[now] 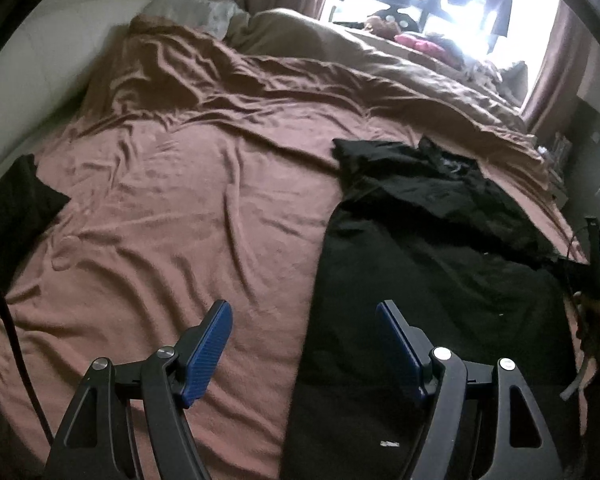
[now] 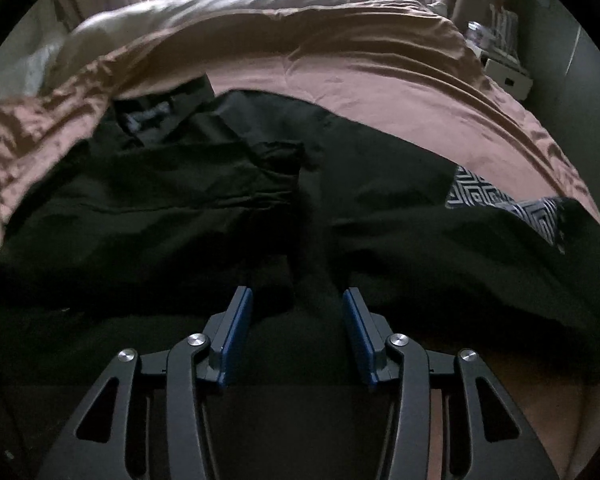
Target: Fold large clothes
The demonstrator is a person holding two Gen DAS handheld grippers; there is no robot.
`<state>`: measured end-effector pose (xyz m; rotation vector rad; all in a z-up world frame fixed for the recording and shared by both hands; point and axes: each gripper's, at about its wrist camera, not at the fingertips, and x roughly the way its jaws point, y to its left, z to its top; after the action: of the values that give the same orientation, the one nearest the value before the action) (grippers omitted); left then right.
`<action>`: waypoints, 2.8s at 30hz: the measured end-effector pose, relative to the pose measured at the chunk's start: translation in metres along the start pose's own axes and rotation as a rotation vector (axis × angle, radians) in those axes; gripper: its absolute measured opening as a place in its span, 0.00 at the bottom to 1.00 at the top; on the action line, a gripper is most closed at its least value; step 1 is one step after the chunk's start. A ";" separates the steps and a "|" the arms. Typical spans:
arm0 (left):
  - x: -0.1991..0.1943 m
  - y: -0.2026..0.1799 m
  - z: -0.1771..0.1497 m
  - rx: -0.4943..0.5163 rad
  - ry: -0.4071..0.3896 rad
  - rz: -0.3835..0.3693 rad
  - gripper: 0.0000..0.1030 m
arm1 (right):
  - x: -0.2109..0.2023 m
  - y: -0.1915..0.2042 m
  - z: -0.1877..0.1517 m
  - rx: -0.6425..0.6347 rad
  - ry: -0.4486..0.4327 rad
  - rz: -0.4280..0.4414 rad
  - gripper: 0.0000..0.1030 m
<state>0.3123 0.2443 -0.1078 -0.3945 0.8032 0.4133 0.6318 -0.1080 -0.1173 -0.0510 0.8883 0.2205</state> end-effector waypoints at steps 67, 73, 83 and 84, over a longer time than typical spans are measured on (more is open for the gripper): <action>0.068 -0.185 -0.016 0.165 0.039 -0.158 0.94 | -0.128 -0.312 -0.167 0.921 -0.287 0.226 0.03; 0.074 -0.170 -0.009 0.137 0.037 -0.167 0.94 | -0.171 -0.263 -0.127 0.747 -0.369 0.188 0.01; 0.067 -0.135 0.004 0.105 -0.002 -0.187 0.94 | -0.242 -0.138 -0.059 0.428 -0.479 0.196 0.01; 0.065 -0.130 0.006 0.099 -0.007 -0.190 0.94 | -0.247 -0.123 -0.054 0.396 -0.485 0.201 0.01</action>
<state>0.4213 0.1497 -0.1296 -0.3734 0.7687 0.1969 0.4659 -0.2773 0.0335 0.4460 0.4387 0.2276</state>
